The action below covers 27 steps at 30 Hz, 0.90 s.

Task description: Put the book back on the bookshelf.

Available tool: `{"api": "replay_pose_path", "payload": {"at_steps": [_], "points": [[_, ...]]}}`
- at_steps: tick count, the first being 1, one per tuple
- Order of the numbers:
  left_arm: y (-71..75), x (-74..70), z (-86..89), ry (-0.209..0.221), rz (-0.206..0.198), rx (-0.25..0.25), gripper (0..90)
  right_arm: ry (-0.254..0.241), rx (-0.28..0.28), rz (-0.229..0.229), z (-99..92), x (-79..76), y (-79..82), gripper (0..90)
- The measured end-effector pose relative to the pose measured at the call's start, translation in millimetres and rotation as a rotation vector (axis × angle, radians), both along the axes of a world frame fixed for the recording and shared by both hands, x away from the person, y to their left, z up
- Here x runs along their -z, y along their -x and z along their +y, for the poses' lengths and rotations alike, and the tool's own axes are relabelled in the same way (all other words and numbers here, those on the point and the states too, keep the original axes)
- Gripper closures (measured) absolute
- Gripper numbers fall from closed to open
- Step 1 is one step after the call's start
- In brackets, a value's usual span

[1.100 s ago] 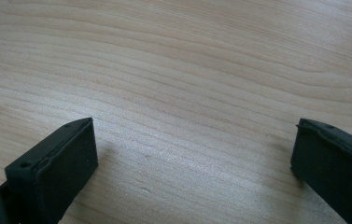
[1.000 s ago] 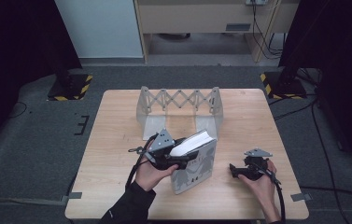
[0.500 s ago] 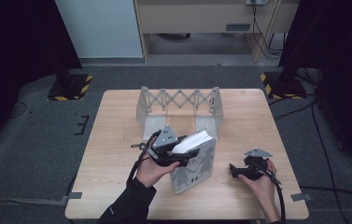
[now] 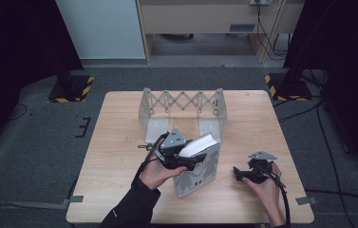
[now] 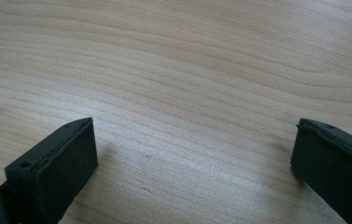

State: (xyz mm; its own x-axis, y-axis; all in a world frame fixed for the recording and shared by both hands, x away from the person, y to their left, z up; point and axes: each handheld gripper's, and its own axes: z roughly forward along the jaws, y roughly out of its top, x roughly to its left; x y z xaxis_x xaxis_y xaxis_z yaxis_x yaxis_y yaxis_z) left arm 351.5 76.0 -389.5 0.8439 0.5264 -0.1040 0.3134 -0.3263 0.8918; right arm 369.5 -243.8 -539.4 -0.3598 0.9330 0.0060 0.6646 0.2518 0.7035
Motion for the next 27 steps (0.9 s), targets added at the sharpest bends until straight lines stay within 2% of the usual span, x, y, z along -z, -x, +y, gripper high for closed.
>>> {"api": "replay_pose_path", "payload": {"at_steps": [8,15,17,27], "points": [[-0.8,1.1,0.7,0.014,-0.009,-0.021,32.8,0.000,0.000,0.000,0.0,0.0,0.0,0.9],[1.8,0.0,-0.7,0.001,-0.017,-0.001,43.1,0.000,0.000,0.000,0.0,0.0,0.0,0.9],[1.7,-0.8,-0.1,0.017,0.006,0.012,48.5,0.001,0.000,-0.001,0.0,0.0,-0.1,0.9],[2.5,-0.5,0.0,0.026,-0.007,0.012,50.8,-0.003,0.002,0.003,0.5,-0.1,-0.3,0.9]]}}
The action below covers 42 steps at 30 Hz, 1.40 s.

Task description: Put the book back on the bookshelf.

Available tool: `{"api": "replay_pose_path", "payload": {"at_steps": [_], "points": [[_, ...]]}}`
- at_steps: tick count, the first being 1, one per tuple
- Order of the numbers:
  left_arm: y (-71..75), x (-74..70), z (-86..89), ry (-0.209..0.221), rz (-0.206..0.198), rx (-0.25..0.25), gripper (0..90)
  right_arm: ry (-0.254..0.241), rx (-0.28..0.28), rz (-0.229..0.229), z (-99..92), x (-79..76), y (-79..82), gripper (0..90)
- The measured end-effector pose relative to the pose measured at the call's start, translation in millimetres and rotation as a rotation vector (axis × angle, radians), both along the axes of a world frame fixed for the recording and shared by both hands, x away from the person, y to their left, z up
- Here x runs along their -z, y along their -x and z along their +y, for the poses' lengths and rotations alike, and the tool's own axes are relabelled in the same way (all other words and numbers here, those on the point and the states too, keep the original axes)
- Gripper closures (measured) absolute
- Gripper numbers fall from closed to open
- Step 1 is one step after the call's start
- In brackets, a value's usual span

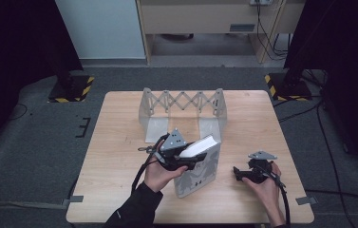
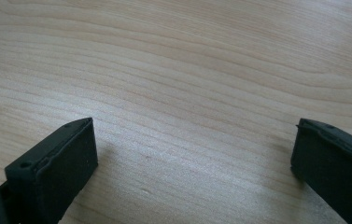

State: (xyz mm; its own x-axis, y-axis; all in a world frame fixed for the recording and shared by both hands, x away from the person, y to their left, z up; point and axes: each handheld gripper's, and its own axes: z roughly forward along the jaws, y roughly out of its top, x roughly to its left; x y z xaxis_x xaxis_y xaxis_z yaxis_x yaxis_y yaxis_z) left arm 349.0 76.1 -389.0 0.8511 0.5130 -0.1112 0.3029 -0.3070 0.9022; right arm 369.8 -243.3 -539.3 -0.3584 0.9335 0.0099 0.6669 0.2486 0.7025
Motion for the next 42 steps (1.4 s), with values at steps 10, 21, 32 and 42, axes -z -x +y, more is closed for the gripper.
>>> {"api": "replay_pose_path", "payload": {"at_steps": [10,21,32,42], "points": [[-5.3,-6.4,4.1,-0.010,0.042,-0.042,51.6,0.000,0.000,0.000,0.0,-0.1,-0.1,0.9],[-5.9,-25.3,35.5,0.052,0.036,-0.131,51.7,0.000,0.000,0.000,0.0,0.0,-0.1,0.9],[-11.9,-42.5,83.7,0.032,-0.014,-0.308,51.7,0.000,0.001,0.000,0.1,0.0,-0.1,0.9],[-23.5,-58.5,116.4,0.041,-0.032,-0.440,51.6,-0.001,0.000,0.000,0.1,0.0,-0.1,0.9]]}}
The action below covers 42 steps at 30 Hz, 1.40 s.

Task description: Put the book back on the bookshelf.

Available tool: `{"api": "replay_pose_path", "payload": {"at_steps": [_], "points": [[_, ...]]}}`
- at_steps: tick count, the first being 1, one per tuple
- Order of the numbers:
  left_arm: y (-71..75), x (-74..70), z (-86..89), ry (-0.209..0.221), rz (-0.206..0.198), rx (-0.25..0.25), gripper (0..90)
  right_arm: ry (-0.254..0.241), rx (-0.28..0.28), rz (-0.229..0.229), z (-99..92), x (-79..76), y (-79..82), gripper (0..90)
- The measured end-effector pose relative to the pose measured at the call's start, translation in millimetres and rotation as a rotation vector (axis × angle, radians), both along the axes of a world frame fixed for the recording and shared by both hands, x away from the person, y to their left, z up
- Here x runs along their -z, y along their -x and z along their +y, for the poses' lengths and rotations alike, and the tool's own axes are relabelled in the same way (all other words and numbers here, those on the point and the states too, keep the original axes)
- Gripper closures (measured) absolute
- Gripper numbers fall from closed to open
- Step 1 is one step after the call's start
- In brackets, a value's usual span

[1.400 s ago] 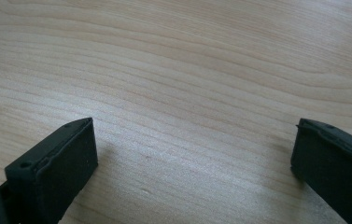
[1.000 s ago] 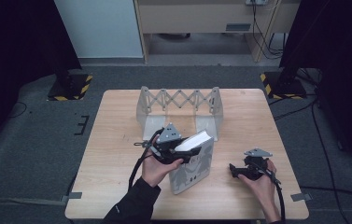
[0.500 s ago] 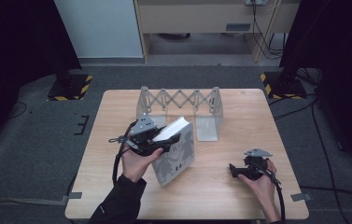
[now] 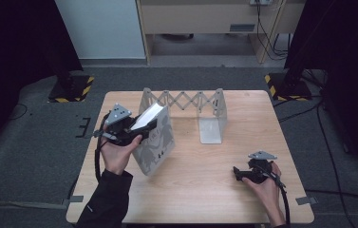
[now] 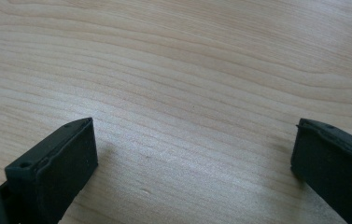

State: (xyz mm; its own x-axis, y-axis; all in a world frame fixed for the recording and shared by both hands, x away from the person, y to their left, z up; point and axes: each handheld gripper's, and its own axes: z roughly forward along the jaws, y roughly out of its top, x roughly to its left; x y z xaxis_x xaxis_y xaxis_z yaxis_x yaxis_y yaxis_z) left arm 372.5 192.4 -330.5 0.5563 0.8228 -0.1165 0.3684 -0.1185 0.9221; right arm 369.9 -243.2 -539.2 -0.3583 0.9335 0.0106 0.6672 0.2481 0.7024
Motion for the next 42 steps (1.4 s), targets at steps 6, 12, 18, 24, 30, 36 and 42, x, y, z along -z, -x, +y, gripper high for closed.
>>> {"api": "replay_pose_path", "payload": {"at_steps": [6,12,18,24,30,36,42], "points": [[-9.1,-3.9,13.1,-0.003,0.008,-0.058,51.6,0.000,0.000,0.000,0.0,0.0,0.0,0.9],[-24.9,-2.4,18.0,-0.041,0.016,-0.114,51.6,0.000,0.000,0.000,0.0,0.0,0.0,0.9],[-46.4,2.3,16.2,-0.039,0.030,-0.145,51.6,0.000,0.000,0.000,0.0,0.0,0.0,0.9],[-69.2,13.1,11.3,-0.005,0.030,-0.189,51.6,0.000,0.000,0.000,0.0,0.0,0.0,0.9],[-89.9,20.1,-1.4,-0.025,0.037,-0.216,51.5,0.000,0.000,0.000,0.0,0.0,0.0,0.9],[-105.2,27.2,-14.3,-0.037,0.044,-0.251,51.5,0.000,0.002,0.000,0.1,0.0,0.0,0.9],[-117.9,39.6,-24.8,-0.039,0.020,-0.286,51.5,0.000,0.002,0.000,0.1,0.0,-0.1,0.9]]}}
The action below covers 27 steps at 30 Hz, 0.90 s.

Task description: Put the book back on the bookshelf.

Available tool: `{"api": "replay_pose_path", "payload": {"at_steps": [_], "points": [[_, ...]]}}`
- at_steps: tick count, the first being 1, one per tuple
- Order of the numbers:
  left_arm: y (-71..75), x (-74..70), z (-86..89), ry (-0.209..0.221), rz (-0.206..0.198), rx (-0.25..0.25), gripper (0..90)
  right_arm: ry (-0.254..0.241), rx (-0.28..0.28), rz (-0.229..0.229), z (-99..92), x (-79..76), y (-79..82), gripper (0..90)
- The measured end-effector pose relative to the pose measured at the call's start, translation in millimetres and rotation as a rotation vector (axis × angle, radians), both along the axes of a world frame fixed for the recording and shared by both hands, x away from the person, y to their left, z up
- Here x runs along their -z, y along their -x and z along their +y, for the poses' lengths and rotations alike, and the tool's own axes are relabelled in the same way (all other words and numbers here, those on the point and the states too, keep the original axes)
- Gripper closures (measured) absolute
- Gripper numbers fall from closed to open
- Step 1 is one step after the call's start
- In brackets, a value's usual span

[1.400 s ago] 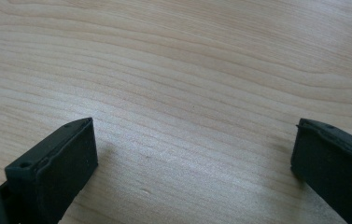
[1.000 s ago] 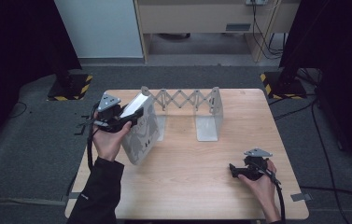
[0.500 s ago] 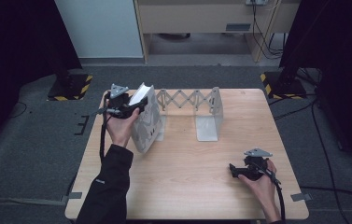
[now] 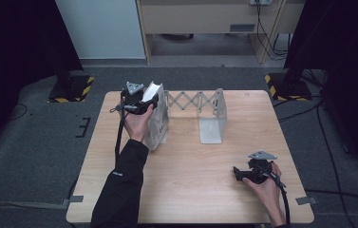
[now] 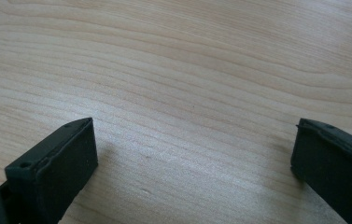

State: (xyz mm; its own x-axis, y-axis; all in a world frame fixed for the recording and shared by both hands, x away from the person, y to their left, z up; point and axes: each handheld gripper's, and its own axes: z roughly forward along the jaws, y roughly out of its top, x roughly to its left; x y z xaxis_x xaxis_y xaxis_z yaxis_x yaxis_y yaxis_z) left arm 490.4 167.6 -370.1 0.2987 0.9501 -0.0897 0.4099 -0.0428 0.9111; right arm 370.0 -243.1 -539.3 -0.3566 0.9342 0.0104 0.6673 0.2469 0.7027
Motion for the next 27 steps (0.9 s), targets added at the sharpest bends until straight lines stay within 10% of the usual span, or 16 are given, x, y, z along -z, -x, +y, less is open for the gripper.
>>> {"api": "replay_pose_path", "payload": {"at_steps": [14,27], "points": [[-11.9,14.5,-13.9,-0.012,0.014,-0.024,51.1,0.000,-0.002,0.001,-0.1,0.0,0.1,0.9],[2.8,20.0,-8.9,0.064,-0.080,0.037,39.4,0.000,-0.002,0.001,-0.1,0.0,0.1,0.9]]}}
